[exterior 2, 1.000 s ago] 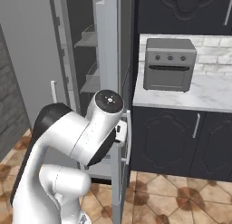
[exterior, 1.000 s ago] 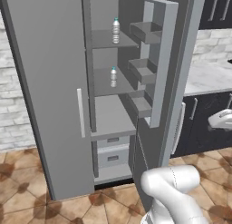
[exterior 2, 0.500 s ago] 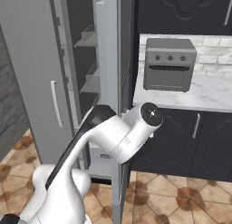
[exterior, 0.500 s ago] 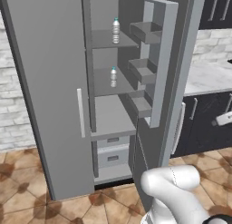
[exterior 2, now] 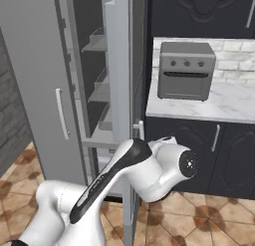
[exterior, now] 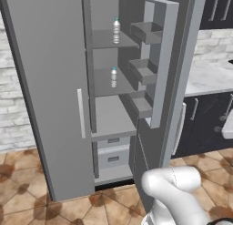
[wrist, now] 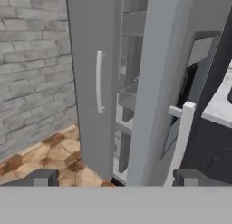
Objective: Take the bottled waters from the counter and place them in the freezer to freeze. Close the freezer door after placing the bottles.
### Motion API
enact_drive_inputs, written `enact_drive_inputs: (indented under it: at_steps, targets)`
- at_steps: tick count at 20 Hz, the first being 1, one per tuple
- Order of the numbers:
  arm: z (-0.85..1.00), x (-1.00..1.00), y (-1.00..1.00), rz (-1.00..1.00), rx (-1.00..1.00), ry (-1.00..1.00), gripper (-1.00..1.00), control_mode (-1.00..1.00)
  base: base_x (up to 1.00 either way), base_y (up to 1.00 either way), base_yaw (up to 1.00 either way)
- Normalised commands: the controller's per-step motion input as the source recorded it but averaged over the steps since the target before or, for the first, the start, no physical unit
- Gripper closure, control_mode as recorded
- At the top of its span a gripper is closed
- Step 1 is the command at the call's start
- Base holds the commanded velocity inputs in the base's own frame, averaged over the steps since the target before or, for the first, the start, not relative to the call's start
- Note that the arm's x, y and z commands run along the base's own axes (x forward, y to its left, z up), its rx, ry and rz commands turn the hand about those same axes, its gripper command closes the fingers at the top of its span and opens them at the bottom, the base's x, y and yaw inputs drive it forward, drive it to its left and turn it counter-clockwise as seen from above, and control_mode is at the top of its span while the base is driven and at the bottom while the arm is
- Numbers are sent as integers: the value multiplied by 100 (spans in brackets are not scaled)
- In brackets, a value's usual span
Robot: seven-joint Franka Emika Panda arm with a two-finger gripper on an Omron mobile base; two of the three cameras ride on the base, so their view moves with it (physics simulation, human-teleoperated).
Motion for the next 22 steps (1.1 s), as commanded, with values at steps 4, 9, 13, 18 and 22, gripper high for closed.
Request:
enact_drive_inputs:
  at_steps: [4,9,13,18,22]
  targets:
    - [-6,41,-3,26,-8,-7,-100,-100,0,0,0]
    - [-1,37,-3,30,18,15,-100,-100,0,0,0]
    - [-13,38,0,26,10,6,-100,-100,0,0,0]
    - [-21,32,6,7,0,0,-100,-100,0,0,0]
    - [-31,26,3,6,0,0,-100,-100,0,0,0]
